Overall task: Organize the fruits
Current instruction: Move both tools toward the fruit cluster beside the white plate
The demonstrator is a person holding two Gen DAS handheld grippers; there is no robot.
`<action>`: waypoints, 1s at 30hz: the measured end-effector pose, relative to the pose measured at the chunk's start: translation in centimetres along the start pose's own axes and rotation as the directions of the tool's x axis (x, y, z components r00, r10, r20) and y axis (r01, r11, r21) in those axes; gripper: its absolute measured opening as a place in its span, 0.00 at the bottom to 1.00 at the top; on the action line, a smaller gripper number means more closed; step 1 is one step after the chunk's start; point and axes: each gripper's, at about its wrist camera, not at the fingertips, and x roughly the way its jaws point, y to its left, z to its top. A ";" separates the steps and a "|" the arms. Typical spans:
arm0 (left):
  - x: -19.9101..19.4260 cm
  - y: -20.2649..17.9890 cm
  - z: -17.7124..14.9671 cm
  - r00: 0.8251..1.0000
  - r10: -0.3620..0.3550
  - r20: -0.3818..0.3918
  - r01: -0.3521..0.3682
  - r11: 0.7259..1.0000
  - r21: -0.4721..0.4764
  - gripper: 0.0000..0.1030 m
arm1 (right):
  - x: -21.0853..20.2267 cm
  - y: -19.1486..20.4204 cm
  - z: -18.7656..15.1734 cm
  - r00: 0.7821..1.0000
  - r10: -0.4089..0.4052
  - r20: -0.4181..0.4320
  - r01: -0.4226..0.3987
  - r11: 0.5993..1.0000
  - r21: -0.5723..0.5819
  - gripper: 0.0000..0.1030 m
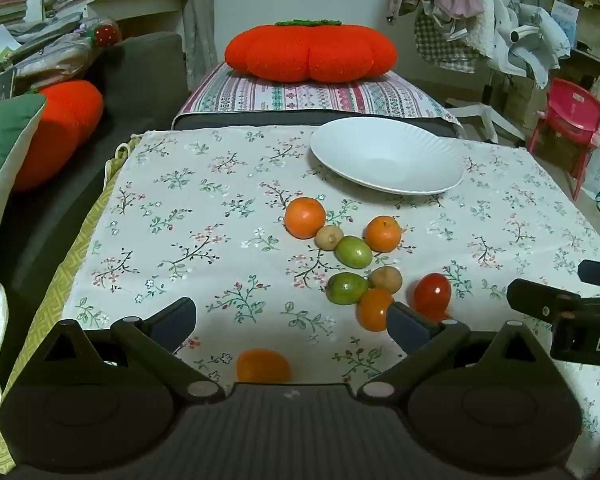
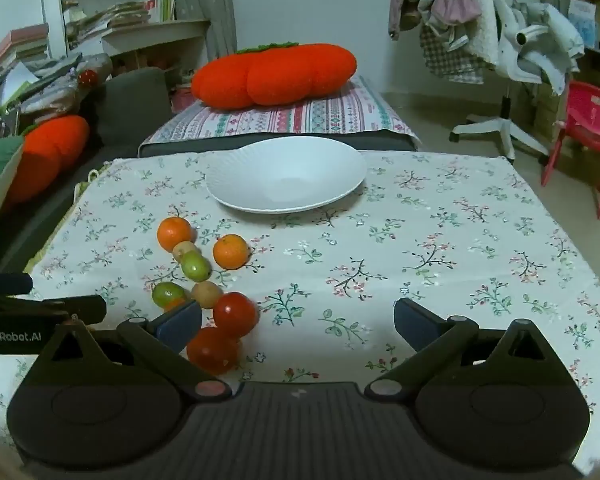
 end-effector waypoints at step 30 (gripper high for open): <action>1.5 0.7 -0.5 0.999 0.014 -0.042 -0.014 1.000 0.002 0.85 | 1.8 -0.6 -0.1 0.989 0.095 -0.111 -0.090 0.995 0.054 0.91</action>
